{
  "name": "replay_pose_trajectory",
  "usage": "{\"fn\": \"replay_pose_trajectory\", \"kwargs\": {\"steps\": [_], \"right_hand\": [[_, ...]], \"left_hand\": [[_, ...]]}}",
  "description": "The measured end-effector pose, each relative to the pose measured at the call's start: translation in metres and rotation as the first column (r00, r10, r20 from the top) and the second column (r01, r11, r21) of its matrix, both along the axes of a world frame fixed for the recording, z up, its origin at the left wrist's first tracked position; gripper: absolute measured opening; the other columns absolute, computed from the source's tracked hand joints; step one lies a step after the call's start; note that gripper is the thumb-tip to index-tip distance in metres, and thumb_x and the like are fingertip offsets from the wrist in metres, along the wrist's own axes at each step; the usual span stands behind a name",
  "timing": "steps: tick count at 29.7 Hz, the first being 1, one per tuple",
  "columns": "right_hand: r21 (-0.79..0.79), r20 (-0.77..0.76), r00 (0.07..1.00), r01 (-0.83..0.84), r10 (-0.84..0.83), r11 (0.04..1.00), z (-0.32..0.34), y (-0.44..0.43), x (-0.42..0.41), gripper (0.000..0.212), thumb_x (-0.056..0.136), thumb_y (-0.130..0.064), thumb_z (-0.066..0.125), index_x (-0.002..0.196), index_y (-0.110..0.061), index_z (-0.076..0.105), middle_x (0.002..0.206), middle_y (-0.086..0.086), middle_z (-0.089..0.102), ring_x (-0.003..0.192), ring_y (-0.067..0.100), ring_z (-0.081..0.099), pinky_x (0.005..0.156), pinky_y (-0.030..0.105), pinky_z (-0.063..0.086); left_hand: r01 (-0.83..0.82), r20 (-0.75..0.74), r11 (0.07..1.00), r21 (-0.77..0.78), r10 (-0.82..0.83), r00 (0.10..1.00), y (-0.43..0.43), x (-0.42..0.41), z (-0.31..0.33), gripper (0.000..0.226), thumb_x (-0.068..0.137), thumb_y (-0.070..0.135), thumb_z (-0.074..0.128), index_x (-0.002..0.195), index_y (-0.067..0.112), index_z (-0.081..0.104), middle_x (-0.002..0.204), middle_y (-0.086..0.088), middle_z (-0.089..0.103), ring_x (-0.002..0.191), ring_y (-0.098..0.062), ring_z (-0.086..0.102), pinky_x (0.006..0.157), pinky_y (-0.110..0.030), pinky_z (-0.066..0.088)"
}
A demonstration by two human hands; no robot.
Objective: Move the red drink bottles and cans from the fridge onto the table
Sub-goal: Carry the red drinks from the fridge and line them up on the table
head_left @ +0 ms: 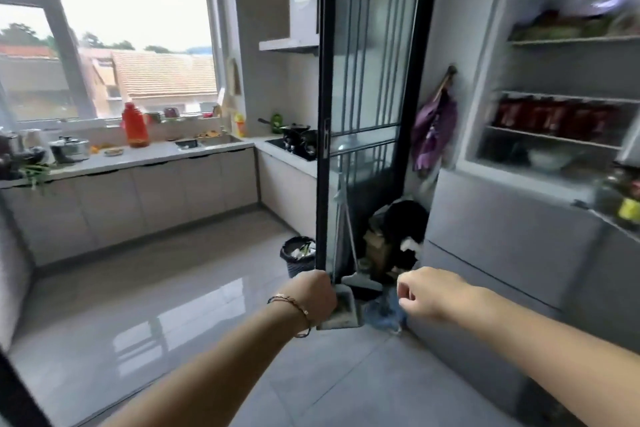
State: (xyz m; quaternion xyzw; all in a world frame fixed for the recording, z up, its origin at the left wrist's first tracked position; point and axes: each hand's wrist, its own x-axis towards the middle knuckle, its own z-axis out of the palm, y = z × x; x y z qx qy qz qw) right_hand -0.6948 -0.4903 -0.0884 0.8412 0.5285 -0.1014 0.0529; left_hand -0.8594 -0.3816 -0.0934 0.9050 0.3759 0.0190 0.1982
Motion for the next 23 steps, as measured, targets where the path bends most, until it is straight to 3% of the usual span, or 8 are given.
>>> {"fn": "replay_pose_trajectory", "kwargs": {"steps": [8, 15, 19, 21, 23], "right_hand": [[0.106, 0.082, 0.969, 0.225, -0.234, 0.969, 0.067, 0.0, 0.201, 0.025, 0.091, -0.024, 0.047, 0.108, -0.014, 0.062, 0.116, 0.007, 0.063, 0.105, 0.029, 0.059, 0.088, 0.036, 0.048], [0.218, 0.193, 0.869, 0.414, -0.455, 0.884, 0.102, 0.021, 0.361, 0.024, 0.091, -0.02, 0.045, 0.102, -0.012, 0.064, 0.107, 0.008, 0.064, 0.096, 0.029, 0.061, 0.07, 0.028, 0.041], [0.319, 0.165, 0.794, 0.519, -0.585, 0.793, 0.121, 0.045, 0.44, 0.014, 0.089, -0.017, 0.045, 0.079, -0.015, 0.055, 0.09, 0.008, 0.058, 0.078, 0.027, 0.054, 0.067, 0.027, 0.038], [0.354, 0.138, 0.757, 0.565, -0.639, 0.745, 0.131, 0.058, 0.478, 0.021, 0.09, -0.019, 0.045, 0.07, -0.016, 0.05, 0.091, 0.008, 0.056, 0.082, 0.028, 0.055, 0.068, 0.028, 0.039], [0.384, 0.111, 0.726, 0.599, -0.679, 0.703, 0.137, 0.069, 0.515, 0.017, 0.091, -0.021, 0.045, 0.081, -0.015, 0.058, 0.1, 0.009, 0.061, 0.093, 0.028, 0.059, 0.071, 0.029, 0.042]], "left_hand": [[0.163, 0.013, 0.976, 0.147, -0.166, 0.986, 0.027, 0.233, 0.065, 0.031, 0.093, 0.023, 0.043, 0.11, 0.007, 0.063, 0.115, -0.012, 0.064, 0.107, -0.029, 0.06, 0.087, -0.033, 0.049], [0.274, 0.161, 0.931, 0.24, -0.316, 0.935, 0.08, 0.414, 0.087, 0.024, 0.088, 0.025, 0.048, 0.1, 0.014, 0.065, 0.106, -0.004, 0.067, 0.1, -0.026, 0.063, 0.078, -0.029, 0.049], [0.359, 0.231, 0.89, 0.282, -0.426, 0.875, 0.119, 0.517, 0.098, 0.023, 0.088, 0.023, 0.045, 0.098, 0.015, 0.064, 0.107, -0.005, 0.067, 0.1, -0.027, 0.062, 0.081, -0.029, 0.048], [0.388, 0.289, 0.882, 0.266, -0.457, 0.841, 0.135, 0.567, 0.109, 0.023, 0.087, 0.021, 0.046, 0.101, 0.017, 0.065, 0.108, -0.005, 0.066, 0.1, -0.026, 0.061, 0.083, -0.03, 0.049], [0.412, 0.316, 0.875, 0.253, -0.478, 0.82, 0.148, 0.614, 0.116, 0.026, 0.087, 0.02, 0.045, 0.104, 0.019, 0.064, 0.109, -0.004, 0.066, 0.1, -0.025, 0.062, 0.085, -0.031, 0.051]]}}
